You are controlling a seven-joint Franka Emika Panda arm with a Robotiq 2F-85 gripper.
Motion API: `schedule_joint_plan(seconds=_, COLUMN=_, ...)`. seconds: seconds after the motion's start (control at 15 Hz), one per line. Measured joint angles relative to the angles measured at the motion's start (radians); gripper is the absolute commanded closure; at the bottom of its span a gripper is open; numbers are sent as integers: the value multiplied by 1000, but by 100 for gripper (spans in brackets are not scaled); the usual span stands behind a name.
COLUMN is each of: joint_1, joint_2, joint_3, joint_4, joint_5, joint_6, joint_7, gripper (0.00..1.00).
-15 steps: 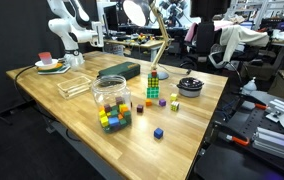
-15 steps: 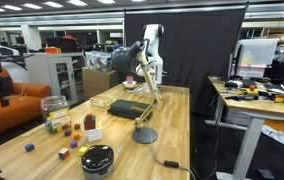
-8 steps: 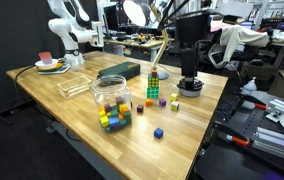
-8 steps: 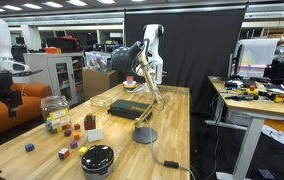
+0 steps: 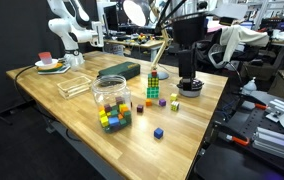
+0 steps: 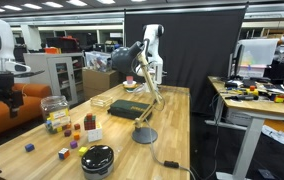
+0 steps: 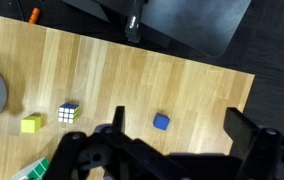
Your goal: Pick up the yellow block and put it on the yellow cube
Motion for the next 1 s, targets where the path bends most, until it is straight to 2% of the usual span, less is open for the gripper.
schedule_joint_plan(seconds=0.2, joint_1=1, joint_2=18, joint_3=5, joint_4=-5, joint_5=7, joint_6=39, joint_7=6, gripper=0)
schedule_joint_plan(seconds=0.47, joint_1=3, joint_2=143, joint_3=30, joint_4=-21, joint_5=28, joint_6=246, joint_7=74, gripper=0)
schedule_joint_plan(seconds=0.6, joint_1=2, joint_2=217, joint_3=39, joint_4=-21, joint_5=4, joint_6=332, joint_7=137, gripper=0)
schedule_joint_plan(seconds=1.0, joint_1=2, joint_2=228, joint_3=39, joint_4=-17, joint_5=-2, joint_6=341, joint_7=147, gripper=0)
